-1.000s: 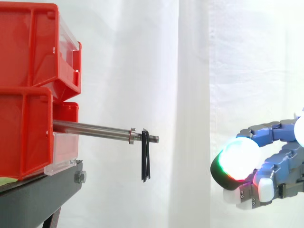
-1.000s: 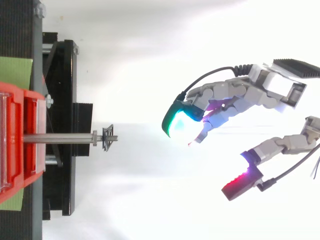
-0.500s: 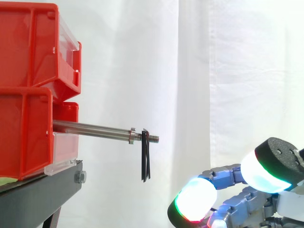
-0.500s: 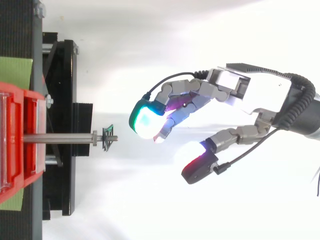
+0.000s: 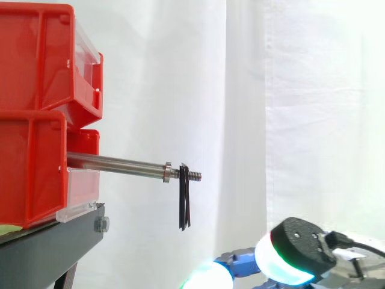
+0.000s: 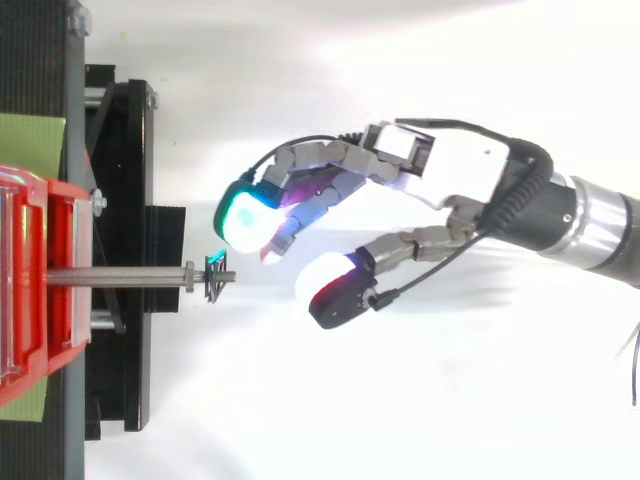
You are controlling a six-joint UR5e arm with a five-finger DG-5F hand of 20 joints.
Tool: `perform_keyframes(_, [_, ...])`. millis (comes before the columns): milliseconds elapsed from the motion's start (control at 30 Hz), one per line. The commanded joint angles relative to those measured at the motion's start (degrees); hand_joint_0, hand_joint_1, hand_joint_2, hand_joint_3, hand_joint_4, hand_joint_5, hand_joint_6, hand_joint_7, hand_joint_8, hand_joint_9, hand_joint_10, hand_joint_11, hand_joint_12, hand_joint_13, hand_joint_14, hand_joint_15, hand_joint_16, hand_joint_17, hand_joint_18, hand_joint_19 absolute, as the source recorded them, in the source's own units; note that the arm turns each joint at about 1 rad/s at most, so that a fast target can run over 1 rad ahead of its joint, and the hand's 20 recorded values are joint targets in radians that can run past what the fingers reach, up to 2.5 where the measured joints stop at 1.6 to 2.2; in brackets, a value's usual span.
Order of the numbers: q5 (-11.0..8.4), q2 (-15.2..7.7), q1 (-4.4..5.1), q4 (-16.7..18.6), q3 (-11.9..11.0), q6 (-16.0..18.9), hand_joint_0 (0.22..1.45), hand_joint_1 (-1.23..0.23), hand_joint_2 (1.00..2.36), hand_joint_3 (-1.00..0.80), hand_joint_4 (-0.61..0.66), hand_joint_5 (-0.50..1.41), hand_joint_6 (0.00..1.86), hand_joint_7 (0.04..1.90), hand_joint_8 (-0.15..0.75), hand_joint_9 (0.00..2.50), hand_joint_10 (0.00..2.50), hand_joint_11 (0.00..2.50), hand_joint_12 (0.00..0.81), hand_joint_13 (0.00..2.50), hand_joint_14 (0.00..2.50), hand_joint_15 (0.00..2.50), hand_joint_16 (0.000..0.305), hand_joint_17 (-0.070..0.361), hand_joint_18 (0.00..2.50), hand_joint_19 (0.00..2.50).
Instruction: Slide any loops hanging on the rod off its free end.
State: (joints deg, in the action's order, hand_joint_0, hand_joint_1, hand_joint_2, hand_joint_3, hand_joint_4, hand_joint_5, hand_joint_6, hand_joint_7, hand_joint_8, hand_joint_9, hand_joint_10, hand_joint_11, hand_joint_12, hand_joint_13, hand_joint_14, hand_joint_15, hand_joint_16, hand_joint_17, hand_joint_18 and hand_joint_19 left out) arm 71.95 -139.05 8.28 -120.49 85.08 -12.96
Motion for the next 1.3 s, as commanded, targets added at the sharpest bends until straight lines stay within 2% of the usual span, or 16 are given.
perform_keyframes(0, [0.21, -0.78, -0.11, 0.35, -1.14, 0.75, 0.56, -0.68, 1.00, -0.45, 0.34, -0.17, 0.50, 0.96, 0.336, 0.91, 0.01, 0.39, 0.339, 0.69, 0.00, 0.09, 0.043, 0.098, 0.55, 0.18])
perform_keyframes(233, [2.23, -0.78, -0.37, 1.14, -2.73, -0.75, 0.56, -0.68, 1.00, -0.45, 0.33, -0.17, 0.50, 0.96, 0.337, 0.91, 0.01, 0.40, 0.339, 0.69, 0.00, 0.08, 0.044, 0.098, 0.56, 0.19])
perform_keyframes(300, [2.67, -1.04, -0.37, 1.14, -3.34, -2.68, 0.56, -0.68, 1.00, -0.45, 0.33, -0.17, 0.50, 0.96, 0.335, 0.91, 0.01, 0.40, 0.341, 0.69, 0.00, 0.09, 0.044, 0.099, 0.56, 0.19])
perform_keyframes(367, [2.76, -2.63, -0.46, 1.14, -4.31, -3.38, 0.57, -0.68, 1.00, -0.45, 0.33, -0.16, 0.50, 0.96, 0.335, 0.91, 0.01, 0.39, 0.341, 0.69, 0.00, 0.09, 0.044, 0.099, 0.56, 0.20])
perform_keyframes(400, [2.85, -4.38, -0.73, 1.49, -5.63, -3.21, 0.57, -0.68, 1.00, -0.45, 0.34, -0.16, 0.50, 0.96, 0.335, 0.91, 0.01, 0.39, 0.340, 0.69, 0.00, 0.09, 0.044, 0.099, 0.56, 0.20])
perform_keyframes(500, [4.08, -6.23, -1.08, 2.63, -8.00, -1.10, 0.57, -0.68, 1.00, -0.44, 0.34, -0.16, 0.50, 0.96, 0.332, 0.92, 0.01, 0.39, 0.341, 0.69, 0.00, 0.09, 0.044, 0.100, 0.56, 0.20])
perform_keyframes(667, [4.52, -6.23, -1.08, 3.51, -8.35, -0.83, 0.57, -0.68, 1.01, -0.44, 0.34, -0.16, 0.50, 0.97, 0.336, 0.92, 0.01, 0.40, 0.340, 0.69, 0.00, 0.09, 0.045, 0.100, 0.57, 0.21])
perform_keyframes(800, [5.57, -6.23, -1.25, 3.69, -9.23, -0.75, 0.57, -0.67, 1.00, -0.44, 0.34, -0.16, 0.50, 0.96, 0.336, 0.92, 0.01, 0.39, 0.341, 0.69, 0.00, 0.09, 0.044, 0.100, 0.57, 0.21])
perform_keyframes(1000, [7.07, -6.23, -1.25, 3.77, -9.32, -0.75, 0.58, -0.66, 1.00, -0.43, 0.34, -0.16, 0.50, 0.96, 0.334, 0.92, 0.01, 0.39, 0.340, 0.70, 0.00, 0.09, 0.045, 0.100, 0.58, 0.20])
perform_keyframes(1267, [7.16, -6.23, -1.43, 3.95, -9.67, -0.75, 0.60, -0.64, 1.01, -0.41, 0.34, -0.15, 0.50, 0.98, 0.335, 0.94, 0.01, 0.40, 0.336, 0.70, 0.00, 0.09, 0.044, 0.099, 0.59, 0.22])
